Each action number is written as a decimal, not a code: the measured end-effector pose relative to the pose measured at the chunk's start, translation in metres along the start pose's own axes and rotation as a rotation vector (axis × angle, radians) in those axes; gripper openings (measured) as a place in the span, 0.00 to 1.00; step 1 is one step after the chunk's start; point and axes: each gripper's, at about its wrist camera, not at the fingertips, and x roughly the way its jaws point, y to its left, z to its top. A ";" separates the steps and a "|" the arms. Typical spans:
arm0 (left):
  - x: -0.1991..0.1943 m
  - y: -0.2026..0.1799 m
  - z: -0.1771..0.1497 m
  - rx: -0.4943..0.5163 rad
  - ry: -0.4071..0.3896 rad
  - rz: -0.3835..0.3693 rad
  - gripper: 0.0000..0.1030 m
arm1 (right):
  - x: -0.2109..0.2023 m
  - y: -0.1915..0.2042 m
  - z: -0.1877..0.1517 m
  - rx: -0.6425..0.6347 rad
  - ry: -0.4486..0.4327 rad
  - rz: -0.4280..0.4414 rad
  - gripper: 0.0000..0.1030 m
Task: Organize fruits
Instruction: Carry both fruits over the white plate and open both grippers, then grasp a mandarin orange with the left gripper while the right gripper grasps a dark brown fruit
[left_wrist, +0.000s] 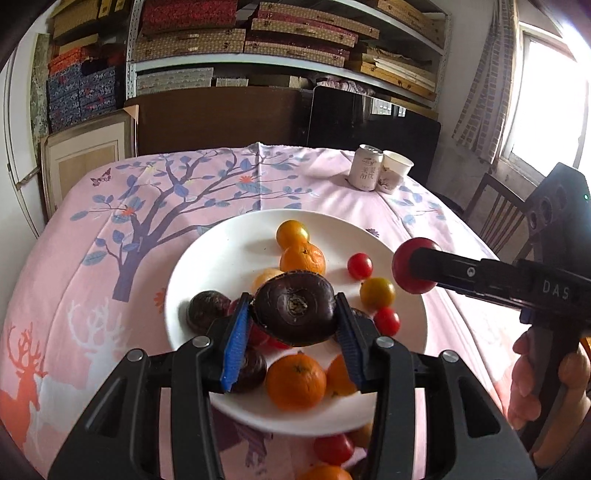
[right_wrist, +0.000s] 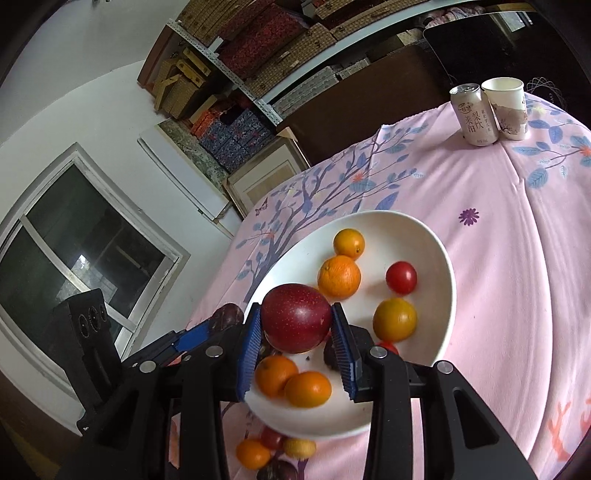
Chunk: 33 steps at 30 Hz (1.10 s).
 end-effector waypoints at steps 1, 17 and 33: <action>0.010 0.002 0.004 -0.013 0.009 0.006 0.43 | 0.006 -0.004 0.003 0.002 -0.012 -0.004 0.41; -0.044 0.001 -0.074 0.036 0.005 -0.050 0.73 | -0.038 -0.038 -0.048 0.023 -0.084 -0.034 0.66; -0.043 -0.019 -0.127 0.084 0.172 -0.042 0.44 | -0.067 -0.058 -0.083 0.084 -0.081 -0.082 0.69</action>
